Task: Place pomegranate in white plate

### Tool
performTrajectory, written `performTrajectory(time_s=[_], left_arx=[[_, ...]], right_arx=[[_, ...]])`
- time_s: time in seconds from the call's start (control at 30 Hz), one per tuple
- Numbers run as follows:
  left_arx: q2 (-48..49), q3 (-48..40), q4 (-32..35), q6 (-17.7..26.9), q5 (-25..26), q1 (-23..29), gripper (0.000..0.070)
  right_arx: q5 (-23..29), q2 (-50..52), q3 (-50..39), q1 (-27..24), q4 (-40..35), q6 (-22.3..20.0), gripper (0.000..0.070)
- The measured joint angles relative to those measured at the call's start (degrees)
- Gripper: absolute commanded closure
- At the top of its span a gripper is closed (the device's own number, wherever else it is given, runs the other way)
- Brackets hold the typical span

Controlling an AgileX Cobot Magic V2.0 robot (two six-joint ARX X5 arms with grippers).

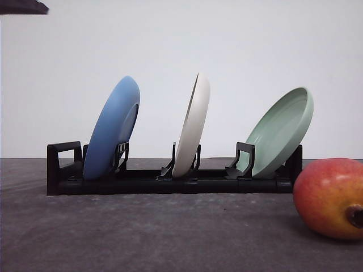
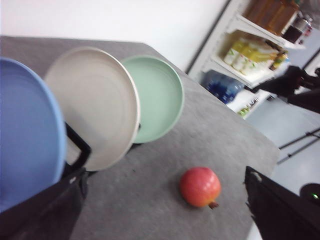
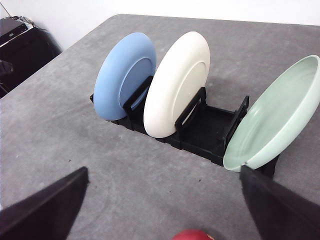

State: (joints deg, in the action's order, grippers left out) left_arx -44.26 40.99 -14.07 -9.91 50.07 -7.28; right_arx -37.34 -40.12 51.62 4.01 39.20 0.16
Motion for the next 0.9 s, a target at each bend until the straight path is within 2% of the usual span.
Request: performTrajectory(time_s=[0.17, 0.33, 0.47, 0.63, 0.9], left_arx=[[-3.7, 0.2, -0.1, -0.2, -4.4, -6.5, 0.0063], [-12.7, 4.9, -0.3, -0.2, -12.1, -14.9, 0.0063], [-22.6, 11.8, -0.4, -0.2, -17.4, -20.3, 0.0067], [-35.4, 22.9, -3.6, -0.2, -25.5, -25.2, 0.0075], [-51.3, 40.9, -8.7, -0.2, -32.2, -28.2, 0.0075]], right_arx=[[0.0, 0.0, 0.0, 0.0, 0.0, 0.0, 0.0044], [0.0, 0.0, 0.0, 0.0, 0.0, 0.7, 0.0044], [0.0, 0.0, 0.0, 0.0, 0.0, 1.4, 0.0044], [0.0, 0.0, 0.0, 0.0, 0.0, 1.7, 0.0044], [-0.2, 0.0, 0.0, 0.0, 0.0, 1.8, 0.0044]])
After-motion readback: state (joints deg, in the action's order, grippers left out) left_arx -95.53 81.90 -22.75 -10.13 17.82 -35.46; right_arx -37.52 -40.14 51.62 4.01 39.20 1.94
